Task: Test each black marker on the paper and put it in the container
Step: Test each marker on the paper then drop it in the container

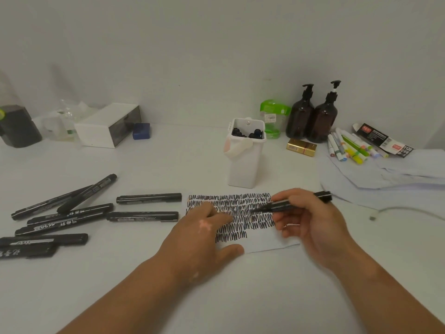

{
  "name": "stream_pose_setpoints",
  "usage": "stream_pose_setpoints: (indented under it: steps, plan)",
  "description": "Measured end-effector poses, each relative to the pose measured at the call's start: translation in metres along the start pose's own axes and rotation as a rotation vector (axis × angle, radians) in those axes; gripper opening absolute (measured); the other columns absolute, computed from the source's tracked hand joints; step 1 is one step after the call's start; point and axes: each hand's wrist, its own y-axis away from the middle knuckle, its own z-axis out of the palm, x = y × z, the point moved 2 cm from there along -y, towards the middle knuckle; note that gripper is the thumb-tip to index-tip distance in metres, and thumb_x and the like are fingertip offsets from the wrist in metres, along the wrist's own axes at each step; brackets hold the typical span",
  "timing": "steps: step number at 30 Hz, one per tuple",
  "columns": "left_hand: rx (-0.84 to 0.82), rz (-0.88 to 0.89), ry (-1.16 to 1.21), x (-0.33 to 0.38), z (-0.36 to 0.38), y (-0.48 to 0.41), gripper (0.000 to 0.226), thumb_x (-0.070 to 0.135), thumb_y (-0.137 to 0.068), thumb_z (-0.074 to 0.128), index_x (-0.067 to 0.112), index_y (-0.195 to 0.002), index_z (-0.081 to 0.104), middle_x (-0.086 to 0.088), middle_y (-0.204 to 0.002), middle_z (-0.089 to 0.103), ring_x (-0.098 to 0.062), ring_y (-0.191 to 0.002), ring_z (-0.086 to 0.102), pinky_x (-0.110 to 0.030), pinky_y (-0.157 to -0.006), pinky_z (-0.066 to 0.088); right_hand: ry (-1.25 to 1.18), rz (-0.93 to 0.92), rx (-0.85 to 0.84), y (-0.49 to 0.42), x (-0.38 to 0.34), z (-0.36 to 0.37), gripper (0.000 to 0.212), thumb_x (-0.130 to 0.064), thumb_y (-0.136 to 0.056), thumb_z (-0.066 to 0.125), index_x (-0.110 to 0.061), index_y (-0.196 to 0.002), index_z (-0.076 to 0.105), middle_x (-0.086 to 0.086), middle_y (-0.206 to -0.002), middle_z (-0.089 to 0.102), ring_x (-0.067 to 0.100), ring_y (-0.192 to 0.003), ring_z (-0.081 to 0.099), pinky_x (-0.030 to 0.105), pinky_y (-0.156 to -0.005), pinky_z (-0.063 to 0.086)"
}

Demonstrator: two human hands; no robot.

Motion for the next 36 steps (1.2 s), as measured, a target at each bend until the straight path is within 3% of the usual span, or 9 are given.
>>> stream_pose_setpoints:
  steps: [3, 6, 11, 14, 18, 21, 26, 30, 36]
  plan:
    - [-0.027, -0.009, -0.026, -0.003, -0.003, 0.001, 0.064, 0.074, -0.076, 0.059, 0.04, -0.13, 0.058, 0.015, -0.106, 0.046, -0.008, -0.101, 0.05, -0.02, -0.086, 0.041, 0.223, -0.009, -0.031, 0.001, 0.008, 0.013, 0.025, -0.029, -0.064, 0.072, -0.014, -0.084, 0.075, 0.013, -0.062, 0.063, 0.022, -0.053, 0.056, 0.032, -0.047, 0.046]
    - [-0.047, -0.015, -0.022, -0.005, -0.005, 0.0, 0.063, 0.073, -0.076, 0.06, 0.04, -0.13, 0.058, 0.015, -0.108, 0.046, -0.008, -0.101, 0.05, -0.021, -0.09, 0.042, 0.462, -0.015, 0.015, 0.003, 0.013, 0.02, 0.016, -0.029, -0.067, 0.072, -0.021, -0.08, 0.071, 0.004, -0.056, 0.061, 0.021, -0.046, 0.053, 0.03, -0.046, 0.043]
    - [-0.05, -0.03, -0.026, -0.006, -0.005, 0.0, 0.064, 0.072, -0.076, 0.061, 0.04, -0.131, 0.057, 0.014, -0.109, 0.046, -0.009, -0.103, 0.05, -0.021, -0.091, 0.041, 0.61, -0.028, 0.028, 0.004, 0.013, 0.021, 0.008, -0.028, -0.072, 0.072, -0.027, -0.079, 0.071, -0.006, -0.054, 0.063, 0.008, -0.045, 0.052, 0.026, -0.052, 0.04]
    - [-0.047, -0.032, -0.032, -0.007, -0.004, -0.001, 0.064, 0.073, -0.076, 0.06, 0.041, -0.131, 0.057, 0.014, -0.109, 0.045, -0.008, -0.102, 0.05, -0.022, -0.09, 0.041, 0.636, -0.039, 0.024, 0.005, 0.014, 0.021, 0.008, -0.02, -0.079, 0.076, -0.026, -0.08, 0.072, -0.009, -0.053, 0.062, 0.005, -0.045, 0.05, 0.025, -0.053, 0.039]
    - [-0.046, -0.039, -0.03, -0.006, -0.003, -0.001, 0.063, 0.073, -0.075, 0.061, 0.041, -0.13, 0.057, 0.014, -0.109, 0.045, -0.009, -0.102, 0.051, -0.023, -0.09, 0.042, 0.715, -0.056, 0.009, 0.005, 0.014, 0.021, 0.007, -0.025, -0.078, 0.077, -0.031, -0.081, 0.072, -0.016, -0.055, 0.062, 0.0, -0.048, 0.05, 0.012, -0.048, 0.036]
    - [-0.052, -0.048, -0.035, -0.006, -0.004, -0.001, 0.064, 0.073, -0.075, 0.061, 0.042, -0.13, 0.056, 0.014, -0.111, 0.045, -0.009, -0.104, 0.051, -0.023, -0.091, 0.043, 0.742, -0.051, -0.024, 0.005, 0.012, 0.02, 0.006, -0.029, -0.073, 0.074, -0.031, -0.078, 0.071, -0.019, -0.057, 0.061, -0.001, -0.052, 0.05, 0.011, -0.048, 0.037]
    - [-0.052, -0.051, -0.029, -0.006, -0.004, -0.001, 0.063, 0.073, -0.075, 0.062, 0.041, -0.13, 0.057, 0.014, -0.11, 0.045, -0.009, -0.103, 0.051, -0.023, -0.089, 0.043, 0.747, -0.065, 0.055, 0.003, 0.014, 0.019, 0.007, -0.028, -0.078, 0.076, -0.033, -0.079, 0.071, -0.018, -0.058, 0.063, -0.001, -0.05, 0.051, 0.011, -0.047, 0.037]
    - [-0.053, -0.048, -0.03, -0.006, -0.003, -0.001, 0.064, 0.073, -0.075, 0.062, 0.041, -0.13, 0.057, 0.014, -0.108, 0.044, -0.008, -0.1, 0.05, -0.023, -0.088, 0.043, 0.755, -0.028, -0.005, 0.004, 0.014, 0.02, 0.011, -0.034, -0.069, 0.069, -0.03, -0.079, 0.07, -0.015, -0.056, 0.06, 0.0, -0.05, 0.048, 0.018, -0.051, 0.036]
    - [-0.056, -0.054, -0.011, -0.005, -0.005, -0.001, 0.061, 0.071, -0.075, 0.063, 0.041, -0.128, 0.059, 0.014, -0.107, 0.045, -0.008, -0.099, 0.05, -0.023, -0.087, 0.043, 0.765, -0.027, 0.059, 0.002, 0.015, 0.018, 0.006, -0.031, -0.077, 0.073, -0.032, -0.082, 0.07, -0.015, -0.062, 0.065, 0.0, -0.055, 0.053, 0.02, -0.055, 0.04]
